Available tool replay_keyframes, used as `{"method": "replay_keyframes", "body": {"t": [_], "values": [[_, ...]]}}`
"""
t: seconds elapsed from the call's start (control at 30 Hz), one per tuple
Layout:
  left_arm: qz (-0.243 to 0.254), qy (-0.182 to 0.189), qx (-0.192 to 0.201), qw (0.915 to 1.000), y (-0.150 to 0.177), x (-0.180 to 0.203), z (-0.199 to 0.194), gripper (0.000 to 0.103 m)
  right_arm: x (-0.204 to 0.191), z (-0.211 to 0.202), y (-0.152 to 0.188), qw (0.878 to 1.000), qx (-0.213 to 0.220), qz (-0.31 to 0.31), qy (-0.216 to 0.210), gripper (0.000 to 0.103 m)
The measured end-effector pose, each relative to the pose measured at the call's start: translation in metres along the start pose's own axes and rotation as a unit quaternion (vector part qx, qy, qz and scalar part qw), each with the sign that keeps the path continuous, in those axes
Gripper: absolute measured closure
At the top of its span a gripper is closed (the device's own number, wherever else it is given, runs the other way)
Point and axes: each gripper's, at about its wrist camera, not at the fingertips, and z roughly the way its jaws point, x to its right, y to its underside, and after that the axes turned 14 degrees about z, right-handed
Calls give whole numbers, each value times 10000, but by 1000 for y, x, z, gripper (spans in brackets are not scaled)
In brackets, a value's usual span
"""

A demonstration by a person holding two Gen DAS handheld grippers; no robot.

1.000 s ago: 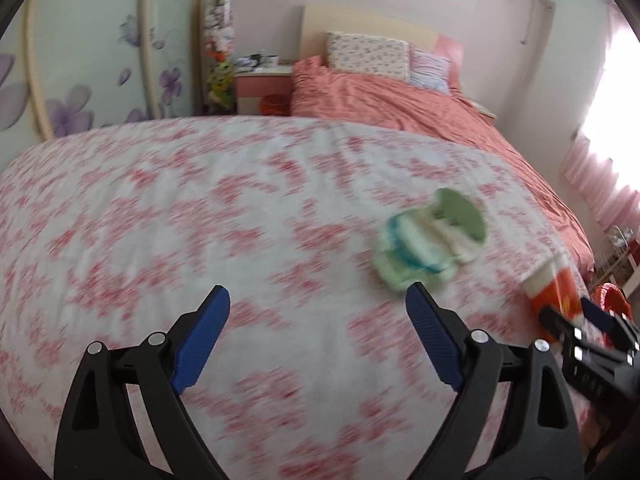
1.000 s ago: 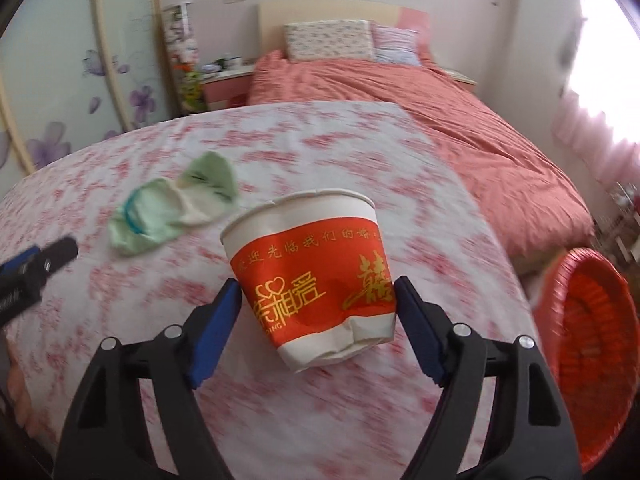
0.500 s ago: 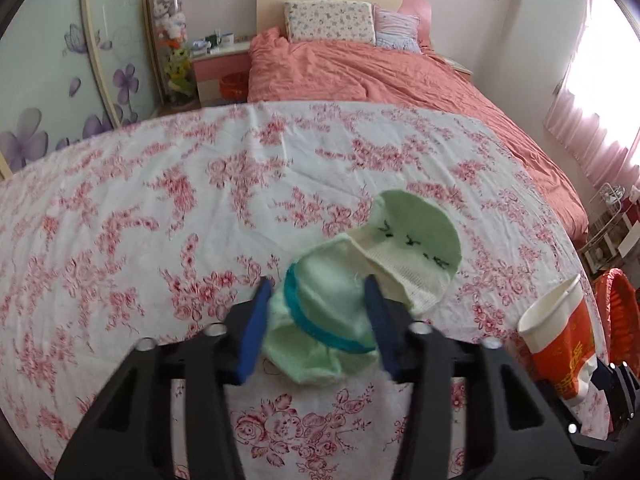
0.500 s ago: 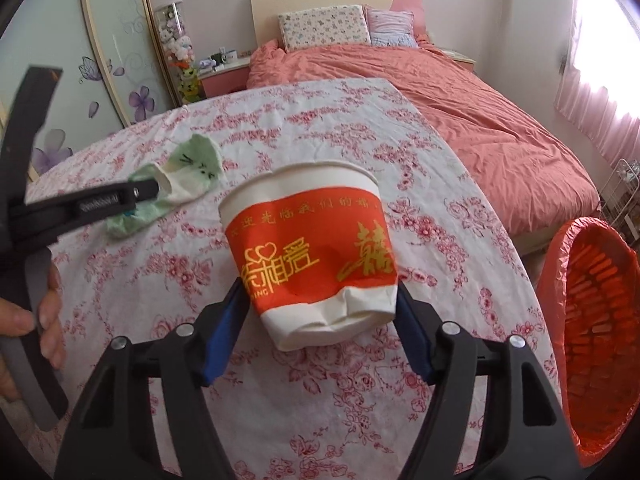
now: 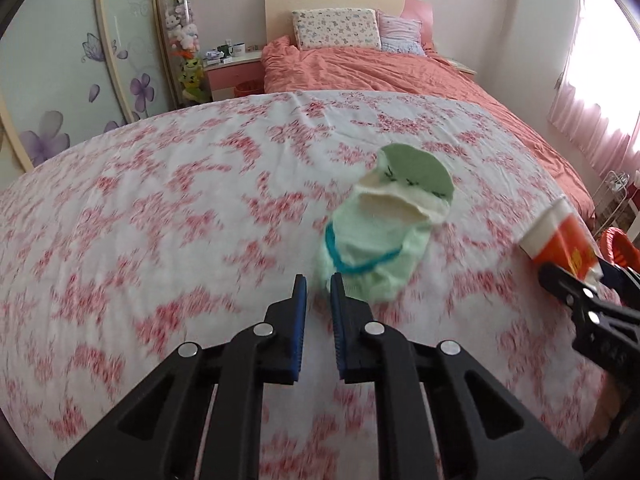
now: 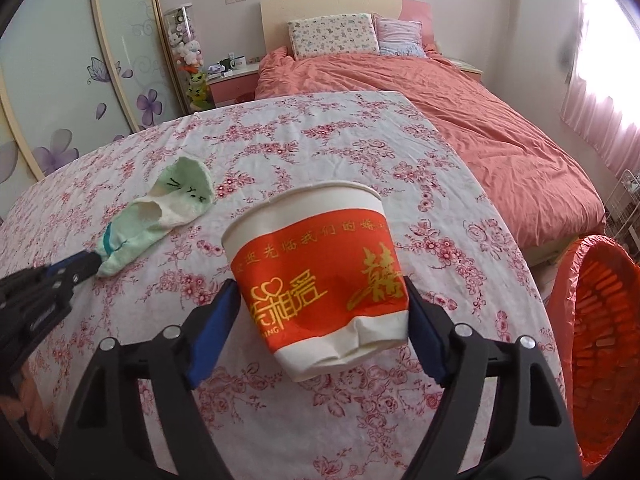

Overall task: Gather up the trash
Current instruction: 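Grasp the mint sock with the left tool while the right tool holds the cup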

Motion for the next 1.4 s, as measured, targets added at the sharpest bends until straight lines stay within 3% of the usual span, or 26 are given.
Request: {"method": "replay_keyframes", "body": {"t": [0.3,0.33,0.4,0.43,0.47,0.57,0.83,1.03,1.17,1.33,1.4], "values": [[-149,271,123,9994,19,-2,-25,89,2,-19,19,10000,18,-66,-15,26],[-184,278,150,9993,17,-2,-25,84,3,-20,20,10000,20,-53,-14,26],[-362,327,217,9986,9,-5,-24,43,4,-21,18,10000,27,-1,-34,26],[-422,359,280,9981,4,-6,-24,34,4,-22,17,10000,40,22,-41,26],[-437,367,353,9977,-2,-4,-22,26,5,-22,16,10000,45,33,-43,26],[-214,403,307,9985,-20,9,-11,19,6,-20,11,9999,42,77,-63,26],[385,37,-57,9992,-44,35,29,18,13,-12,5,9999,37,161,-44,26],[251,62,-280,9993,-47,30,46,18,15,-6,-1,9998,25,205,-83,25],[282,61,-201,9994,-44,31,44,18,14,0,-4,9998,12,208,-77,21],[244,170,-93,9995,-42,29,41,27,16,4,-10,9995,12,275,-171,19],[236,193,-51,9995,-43,29,40,38,15,5,-10,9995,-6,268,-160,22]]}}
